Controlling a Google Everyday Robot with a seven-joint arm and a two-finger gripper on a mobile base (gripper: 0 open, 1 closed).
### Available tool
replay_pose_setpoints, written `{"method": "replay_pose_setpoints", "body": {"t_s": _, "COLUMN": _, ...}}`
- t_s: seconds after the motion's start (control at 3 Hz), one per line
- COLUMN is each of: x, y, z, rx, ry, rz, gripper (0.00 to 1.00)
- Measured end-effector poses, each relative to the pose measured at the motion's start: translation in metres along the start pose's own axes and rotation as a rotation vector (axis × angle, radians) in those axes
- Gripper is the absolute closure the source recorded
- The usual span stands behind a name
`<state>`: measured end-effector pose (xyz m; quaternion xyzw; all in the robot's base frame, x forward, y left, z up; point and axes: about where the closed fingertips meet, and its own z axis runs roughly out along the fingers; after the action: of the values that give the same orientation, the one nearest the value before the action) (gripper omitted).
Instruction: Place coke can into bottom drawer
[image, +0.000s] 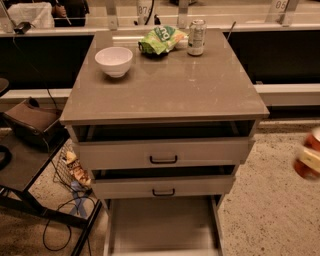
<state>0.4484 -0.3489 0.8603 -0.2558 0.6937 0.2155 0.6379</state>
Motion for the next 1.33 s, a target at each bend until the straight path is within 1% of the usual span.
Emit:
{"method": "replay_pose_setpoints", "body": {"t_s": 0.33, "x": 0.054, "y": -0.017, "z": -0.081, "rx": 0.115, "ry": 0.052, "rz": 0.057, "gripper": 1.00}}
{"method": "replay_pose_setpoints", "body": {"t_s": 0.67, "x": 0.054, "y": -0.017, "z": -0.081, "rx": 0.115, "ry": 0.052, "rz": 0.057, "gripper": 1.00}}
{"method": "replay_pose_setpoints", "body": {"t_s": 1.0, "x": 0.079, "y": -0.006, "z": -0.071, "rx": 0.120, "ry": 0.049, "rz": 0.074, "gripper": 1.00}}
{"method": "replay_pose_setpoints", "body": {"t_s": 1.33, "x": 0.141, "y": 0.024, "z": -0.053, "rx": 0.058, "ry": 0.018, "rz": 0.054, "gripper": 1.00}}
